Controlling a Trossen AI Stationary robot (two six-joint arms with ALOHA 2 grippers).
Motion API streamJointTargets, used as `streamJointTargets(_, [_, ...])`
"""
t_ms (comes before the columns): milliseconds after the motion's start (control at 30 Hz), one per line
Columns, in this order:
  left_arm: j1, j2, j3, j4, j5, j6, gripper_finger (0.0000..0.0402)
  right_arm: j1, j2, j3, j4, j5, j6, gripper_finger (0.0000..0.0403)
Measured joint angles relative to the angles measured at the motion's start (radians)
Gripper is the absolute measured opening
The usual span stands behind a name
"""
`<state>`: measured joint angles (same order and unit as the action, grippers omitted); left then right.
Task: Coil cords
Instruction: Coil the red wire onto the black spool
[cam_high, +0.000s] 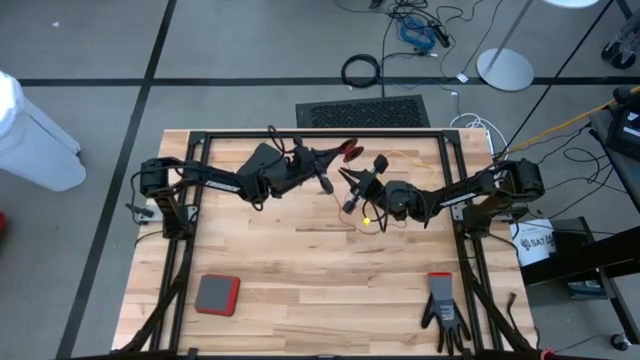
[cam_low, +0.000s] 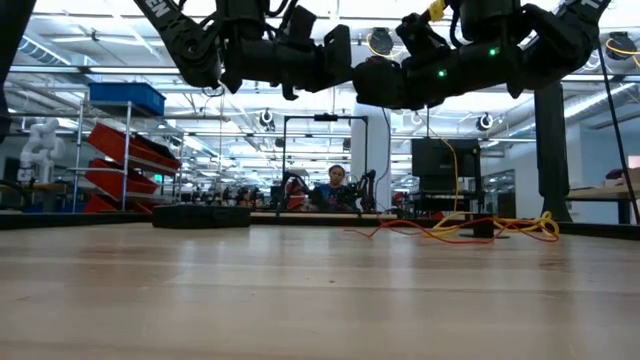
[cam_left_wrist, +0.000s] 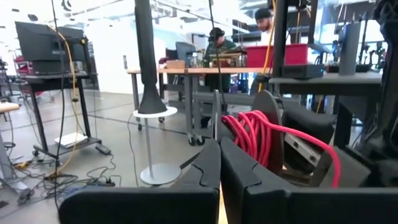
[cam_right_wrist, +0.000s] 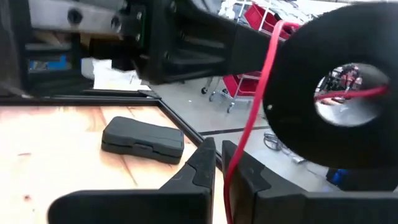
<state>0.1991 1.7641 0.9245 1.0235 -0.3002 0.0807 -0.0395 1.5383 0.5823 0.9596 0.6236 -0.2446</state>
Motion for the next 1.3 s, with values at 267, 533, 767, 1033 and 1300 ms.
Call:
streamJointTargets(267, [0.004,0.0,0.0,0.002,0.008,0.004,0.0,0.047,0.0,0.0,-0.011,0.031,-0.054,0.0018])
streamJointTargets(533, [0.004,0.0,0.0,0.003,0.03,0.004,0.0,0.104,0.0,0.0,-0.037,0.091,-0.075,0.0018])
streamJointTargets(767, [0.004,0.0,0.0,0.001,0.035,0.004,0.0,0.145,0.0,0.0,-0.037,0.1,-0.075,0.0018])
streamJointTargets(1033, [0.004,0.0,0.0,-0.002,0.044,0.004,0.0,0.195,0.0,0.0,-0.038,0.141,-0.079,0.0018])
streamJointTargets(1300, [0.003,0.0,0.0,-0.007,0.056,0.003,0.0,0.224,0.0,0.0,-0.038,0.141,-0.089,0.0018])
